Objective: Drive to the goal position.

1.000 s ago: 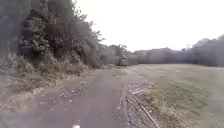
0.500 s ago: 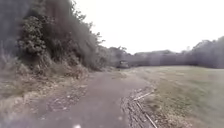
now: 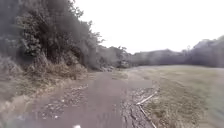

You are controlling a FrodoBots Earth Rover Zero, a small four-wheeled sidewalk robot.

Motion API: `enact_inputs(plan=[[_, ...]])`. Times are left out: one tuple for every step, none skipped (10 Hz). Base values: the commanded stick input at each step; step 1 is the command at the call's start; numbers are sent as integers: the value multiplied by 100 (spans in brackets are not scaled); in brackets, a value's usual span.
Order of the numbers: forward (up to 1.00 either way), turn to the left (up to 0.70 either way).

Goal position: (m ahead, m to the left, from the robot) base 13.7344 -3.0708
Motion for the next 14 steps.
enact_inputs(plan=[[45,0],[45,0],[45,0],[45,0],[45,0],[45,-4],[45,-16],[45,-25],[45,-27],[45,-27],[45,-27],[45,-27],[45,-27],[45,-27]])
